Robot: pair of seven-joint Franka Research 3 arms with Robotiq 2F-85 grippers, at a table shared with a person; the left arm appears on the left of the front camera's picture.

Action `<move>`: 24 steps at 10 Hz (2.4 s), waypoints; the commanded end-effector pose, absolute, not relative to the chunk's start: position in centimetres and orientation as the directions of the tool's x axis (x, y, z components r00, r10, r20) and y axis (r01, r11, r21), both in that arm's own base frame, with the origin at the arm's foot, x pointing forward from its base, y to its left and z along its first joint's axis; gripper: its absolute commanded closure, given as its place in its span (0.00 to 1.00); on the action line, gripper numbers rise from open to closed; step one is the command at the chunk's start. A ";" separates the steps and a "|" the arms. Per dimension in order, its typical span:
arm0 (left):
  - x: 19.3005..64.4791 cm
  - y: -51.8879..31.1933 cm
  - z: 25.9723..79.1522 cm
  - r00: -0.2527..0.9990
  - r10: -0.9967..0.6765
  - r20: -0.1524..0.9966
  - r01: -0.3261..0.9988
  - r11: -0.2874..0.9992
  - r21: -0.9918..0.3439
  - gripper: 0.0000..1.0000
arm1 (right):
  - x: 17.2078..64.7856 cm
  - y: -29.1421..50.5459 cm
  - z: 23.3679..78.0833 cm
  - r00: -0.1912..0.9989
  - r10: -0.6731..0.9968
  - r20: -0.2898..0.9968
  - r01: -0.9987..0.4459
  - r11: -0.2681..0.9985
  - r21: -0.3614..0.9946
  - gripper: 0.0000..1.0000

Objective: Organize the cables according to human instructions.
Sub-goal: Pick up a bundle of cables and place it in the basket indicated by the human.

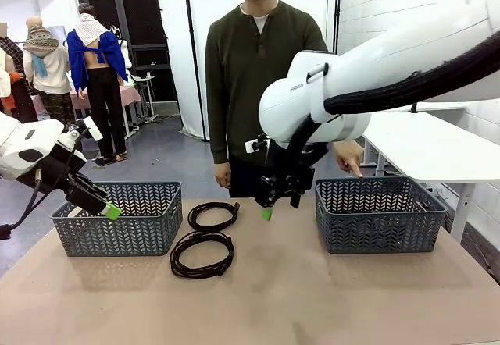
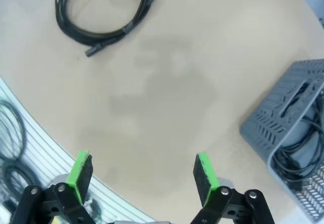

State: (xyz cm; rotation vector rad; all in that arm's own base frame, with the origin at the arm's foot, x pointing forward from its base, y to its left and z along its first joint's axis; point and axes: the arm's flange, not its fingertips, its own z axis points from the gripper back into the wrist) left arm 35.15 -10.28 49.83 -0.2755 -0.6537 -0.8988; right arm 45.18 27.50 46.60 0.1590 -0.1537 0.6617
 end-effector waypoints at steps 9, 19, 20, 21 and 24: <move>35.3 -10.1 49.7 0.442 -0.632 0.637 0.802 0.596 0.034 0.00 | 46.6 30.8 45.0 0.838 0.520 0.162 -0.540 0.832 0.123 0.00; 35.3 -10.1 49.7 0.442 -0.632 0.637 0.802 0.596 0.034 0.00 | 48.3 34.7 45.3 0.966 0.257 0.009 -0.256 0.959 0.119 0.00; 35.3 -10.1 49.7 0.442 -0.632 0.637 0.802 0.596 0.034 0.00 | 48.5 35.9 45.1 0.978 0.208 -0.007 -0.206 0.974 0.098 0.00; 35.3 -10.1 49.7 0.442 -0.632 0.637 0.802 0.596 0.034 0.00 | 48.6 36.9 44.8 0.984 0.175 -0.018 -0.173 0.982 0.083 0.00; 35.3 -10.1 49.7 0.442 -0.632 0.637 0.802 0.596 0.034 0.00 | 48.9 39.8 43.3 0.999 0.035 -0.021 -0.036 0.999 -0.005 0.00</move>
